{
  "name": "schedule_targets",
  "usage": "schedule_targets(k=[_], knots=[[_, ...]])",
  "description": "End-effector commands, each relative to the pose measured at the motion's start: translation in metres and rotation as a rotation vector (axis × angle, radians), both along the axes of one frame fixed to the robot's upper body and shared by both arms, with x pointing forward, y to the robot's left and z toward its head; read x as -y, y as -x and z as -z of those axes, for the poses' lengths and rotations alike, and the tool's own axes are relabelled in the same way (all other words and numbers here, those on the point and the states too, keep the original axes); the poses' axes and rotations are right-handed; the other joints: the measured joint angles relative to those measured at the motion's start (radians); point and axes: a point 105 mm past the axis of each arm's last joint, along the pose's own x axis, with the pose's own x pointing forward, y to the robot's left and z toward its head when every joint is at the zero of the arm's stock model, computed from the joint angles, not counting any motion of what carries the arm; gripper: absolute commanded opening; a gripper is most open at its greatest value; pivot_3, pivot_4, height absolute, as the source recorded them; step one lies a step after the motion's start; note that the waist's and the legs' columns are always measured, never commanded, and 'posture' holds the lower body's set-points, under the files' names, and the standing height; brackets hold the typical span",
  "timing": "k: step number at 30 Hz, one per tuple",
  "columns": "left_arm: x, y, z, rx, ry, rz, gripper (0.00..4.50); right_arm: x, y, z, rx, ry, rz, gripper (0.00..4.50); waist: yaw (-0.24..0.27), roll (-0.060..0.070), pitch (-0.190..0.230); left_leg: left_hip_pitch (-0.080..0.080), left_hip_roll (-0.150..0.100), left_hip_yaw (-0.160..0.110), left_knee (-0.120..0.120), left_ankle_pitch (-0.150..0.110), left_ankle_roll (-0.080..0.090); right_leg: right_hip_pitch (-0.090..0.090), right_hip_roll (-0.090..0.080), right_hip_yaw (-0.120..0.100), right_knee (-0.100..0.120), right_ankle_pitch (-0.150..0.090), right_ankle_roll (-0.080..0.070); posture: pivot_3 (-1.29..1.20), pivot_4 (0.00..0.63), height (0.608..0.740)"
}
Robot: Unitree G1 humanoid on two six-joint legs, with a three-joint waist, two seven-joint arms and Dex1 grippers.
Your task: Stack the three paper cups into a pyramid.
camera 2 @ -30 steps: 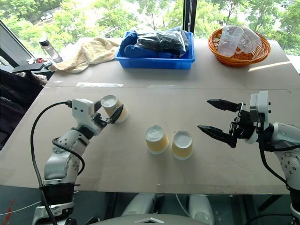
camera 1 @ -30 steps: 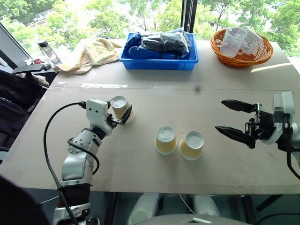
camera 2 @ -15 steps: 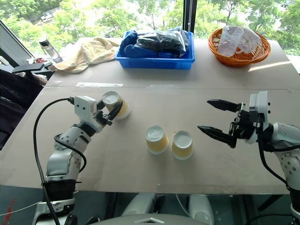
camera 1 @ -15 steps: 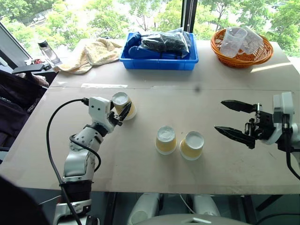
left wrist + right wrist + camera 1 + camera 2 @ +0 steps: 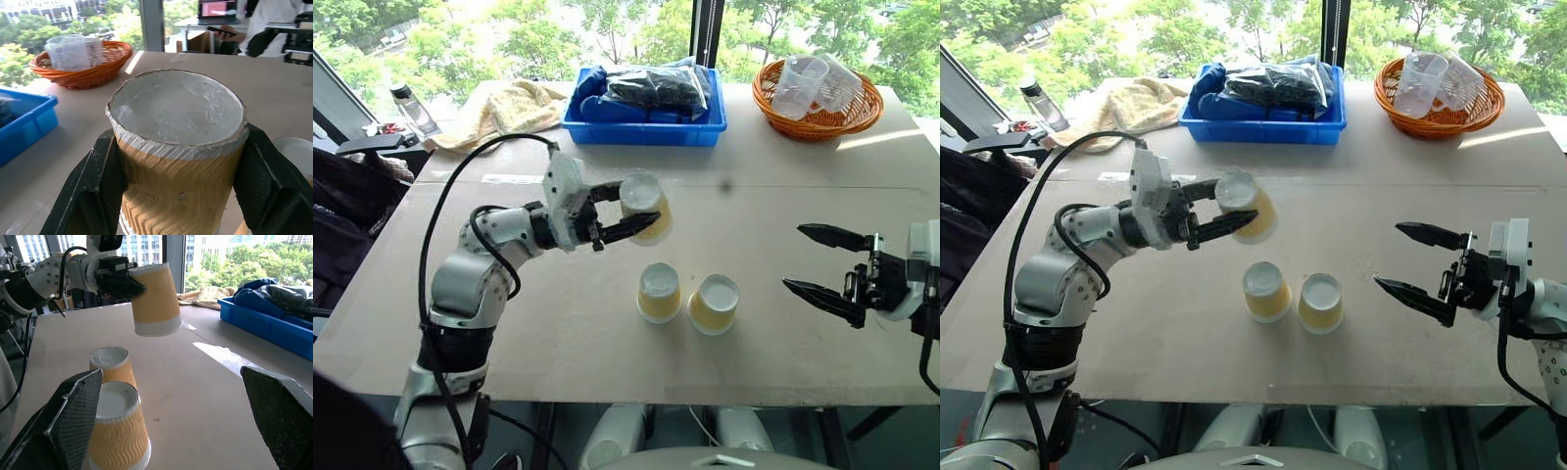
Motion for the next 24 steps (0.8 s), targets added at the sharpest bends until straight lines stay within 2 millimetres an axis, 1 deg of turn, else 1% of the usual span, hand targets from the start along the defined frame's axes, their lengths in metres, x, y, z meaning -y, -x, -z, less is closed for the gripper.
schedule_targets(k=[1,3,5,12,18,21,22,23,24], knots=[[0.025,0.029,-0.005,-0.002,-0.062,0.247,2.41,-0.001,0.007,-0.008,0.060,0.006,-0.019,4.50,-0.002,0.000,0.000,0.000,0.000,0.000,0.000,0.000,0.000,0.000,0.000,0.000,0.000,0.000,0.000,0.00,0.150,0.740],[0.033,0.038,-0.003,-0.008,-0.086,0.326,2.41,-0.004,0.010,-0.009,0.055,0.002,-0.026,4.50,-0.004,0.000,0.000,0.000,0.000,0.000,0.000,0.000,0.000,0.000,0.000,0.000,0.000,0.000,0.000,0.00,0.150,0.740],[0.037,0.039,-0.001,-0.021,-0.090,0.359,2.41,-0.006,0.014,-0.006,0.033,0.022,-0.036,4.50,-0.005,0.000,0.000,0.000,0.000,0.000,0.000,0.000,0.000,0.000,0.000,0.000,0.000,0.000,0.000,0.00,0.150,0.740],[0.036,0.035,0.011,-0.031,-0.143,0.373,2.41,-0.009,0.020,-0.005,0.032,0.032,-0.015,4.50,-0.003,0.000,0.000,0.000,0.000,0.000,0.000,0.000,0.000,0.001,0.000,0.000,0.000,0.000,0.000,0.00,0.150,0.740],[0.038,0.035,0.015,-0.048,-0.153,0.397,2.41,-0.008,0.017,-0.007,0.037,0.030,-0.011,4.50,0.001,0.000,0.000,0.000,0.000,0.000,0.000,0.000,0.000,0.001,0.000,0.000,0.000,0.000,0.000,0.00,0.150,0.740],[0.037,0.035,0.022,-0.062,-0.176,0.397,2.41,-0.007,0.016,-0.008,0.039,0.030,-0.013,4.50,0.002,0.000,0.000,0.000,0.000,0.000,0.000,0.000,0.000,0.001,0.000,0.000,0.000,0.000,0.000,0.00,0.150,0.740],[0.038,0.031,0.021,-0.044,-0.159,0.378,3.42,-0.007,0.016,-0.008,0.040,0.031,-0.013,4.50,0.002,0.000,0.000,0.000,0.000,0.000,0.000,0.000,0.000,0.001,0.000,0.000,0.000,0.000,0.000,0.00,0.150,0.740],[0.039,0.029,0.020,-0.038,-0.142,0.368,3.73,-0.007,0.016,-0.008,0.041,0.031,-0.013,4.50,0.002,0.000,0.000,0.000,0.000,0.000,0.000,0.000,0.000,0.001,0.000,0.000,0.000,0.000,0.000,0.00,0.150,0.740],[0.039,0.029,0.020,-0.038,-0.134,0.365,4.21,-0.007,0.016,-0.008,0.041,0.032,-0.013,4.50,0.002,0.000,0.000,0.000,0.000,0.000,0.000,0.000,0.000,0.001,0.000,0.000,0.000,0.000,0.000,0.00,0.150,0.740]])
